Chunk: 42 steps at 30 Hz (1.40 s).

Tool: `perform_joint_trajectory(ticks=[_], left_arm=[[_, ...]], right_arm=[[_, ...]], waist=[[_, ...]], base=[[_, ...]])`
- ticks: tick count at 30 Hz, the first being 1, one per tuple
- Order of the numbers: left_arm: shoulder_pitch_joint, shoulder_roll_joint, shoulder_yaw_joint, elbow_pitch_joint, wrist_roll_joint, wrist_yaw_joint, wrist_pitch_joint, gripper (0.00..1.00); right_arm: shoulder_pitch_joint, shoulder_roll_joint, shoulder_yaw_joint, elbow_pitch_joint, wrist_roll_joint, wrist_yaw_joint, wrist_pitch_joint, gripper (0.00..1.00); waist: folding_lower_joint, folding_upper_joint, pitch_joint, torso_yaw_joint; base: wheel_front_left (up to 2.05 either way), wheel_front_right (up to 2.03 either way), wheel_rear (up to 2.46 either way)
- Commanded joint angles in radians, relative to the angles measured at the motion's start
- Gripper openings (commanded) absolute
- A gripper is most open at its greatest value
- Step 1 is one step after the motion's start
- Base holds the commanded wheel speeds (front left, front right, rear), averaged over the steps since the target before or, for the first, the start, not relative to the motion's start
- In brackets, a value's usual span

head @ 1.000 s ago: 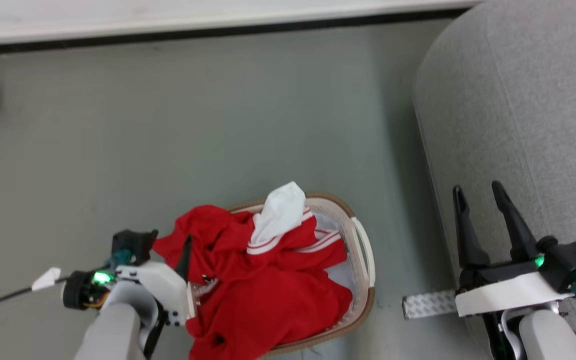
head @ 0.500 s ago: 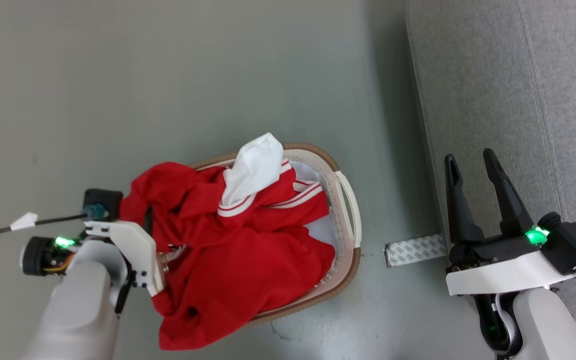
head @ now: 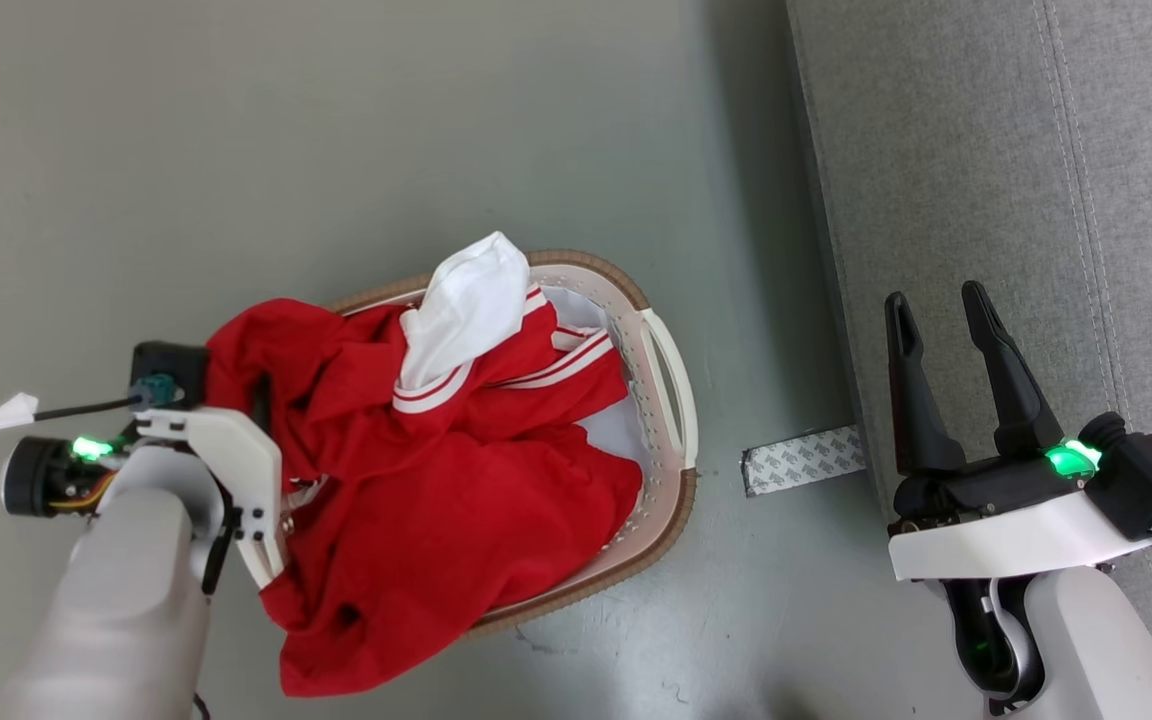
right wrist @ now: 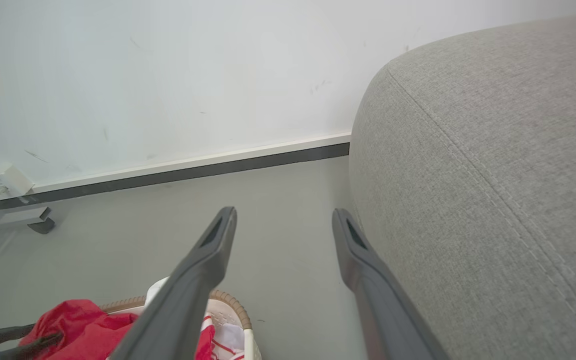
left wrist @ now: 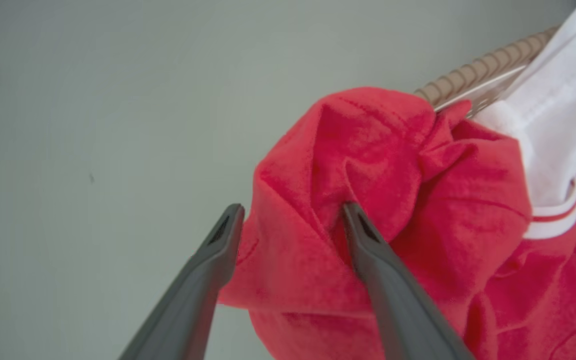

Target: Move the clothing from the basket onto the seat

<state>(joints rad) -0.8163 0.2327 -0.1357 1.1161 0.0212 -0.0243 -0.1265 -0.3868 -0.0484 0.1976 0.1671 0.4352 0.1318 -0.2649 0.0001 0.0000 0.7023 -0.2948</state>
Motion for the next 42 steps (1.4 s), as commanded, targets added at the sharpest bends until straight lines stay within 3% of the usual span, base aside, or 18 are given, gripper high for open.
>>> perform_joint_trajectory(ticks=[1,12,13,14,15,16,19,21,32,42], left_arm=[[-0.015,0.007,-0.002,0.005,0.013,0.004,-0.010,1.00],[-0.045,-0.002,-0.043,0.051,0.013,-0.004,-0.049,1.00],[-0.048,-0.004,-0.045,0.053,0.012,-0.004,-0.052,0.85],[-0.051,-0.007,-0.048,0.056,0.010,-0.004,-0.056,0.57],[-0.053,-0.010,-0.050,0.058,0.008,-0.005,-0.061,0.45],[-0.056,-0.014,-0.052,0.060,0.006,-0.006,-0.063,0.34],[-0.059,-0.022,-0.059,0.068,0.001,-0.008,-0.070,0.17],[-0.061,-0.027,-0.064,0.075,-0.001,-0.009,-0.076,0.00],[-0.058,-0.061,-0.084,0.093,-0.016,-0.024,-0.101,0.00],[0.036,-0.112,-0.054,0.063,-0.095,-0.062,-0.132,0.00]], right_arm=[[-0.011,-0.004,0.000,-0.002,0.007,-0.002,0.001,1.00],[-0.015,-0.004,-0.007,-0.001,-0.005,-0.002,0.001,1.00],[-0.014,-0.004,-0.009,0.000,-0.007,-0.002,0.001,1.00],[-0.013,-0.004,-0.010,0.002,-0.010,-0.002,0.001,1.00],[-0.012,-0.004,-0.011,0.004,-0.011,-0.002,0.001,1.00],[-0.012,-0.004,-0.012,0.006,-0.011,-0.002,0.001,1.00],[-0.013,-0.004,-0.014,0.011,-0.012,-0.002,0.001,1.00],[-0.015,-0.004,-0.013,0.013,-0.014,-0.002,0.001,1.00],[0.001,-0.004,-0.022,0.027,-0.034,-0.002,0.001,1.00],[0.058,-0.004,-0.051,0.059,-0.055,-0.002,0.001,1.00]], waist=[[-0.0001,0.0000,0.001,0.000],[-0.0001,0.0000,0.010,0.003],[-0.0001,0.0000,0.010,0.004],[-0.0001,0.0000,0.009,0.006],[-0.0001,0.0000,0.008,0.009],[-0.0001,0.0000,0.006,0.011],[-0.0001,0.0000,-0.002,0.019],[-0.0001,0.0000,-0.007,0.023],[-0.0001,0.0000,-0.051,0.048],[-0.0001,0.0000,-0.205,0.090]], base=[[0.00,0.00,0.00],[0.00,0.00,0.00],[0.00,0.00,0.00],[0.00,0.00,0.00],[0.00,0.00,0.00],[0.00,0.00,0.00],[0.00,0.00,0.00],[0.00,0.00,0.00],[0.00,0.00,0.00],[0.00,0.00,0.00]])
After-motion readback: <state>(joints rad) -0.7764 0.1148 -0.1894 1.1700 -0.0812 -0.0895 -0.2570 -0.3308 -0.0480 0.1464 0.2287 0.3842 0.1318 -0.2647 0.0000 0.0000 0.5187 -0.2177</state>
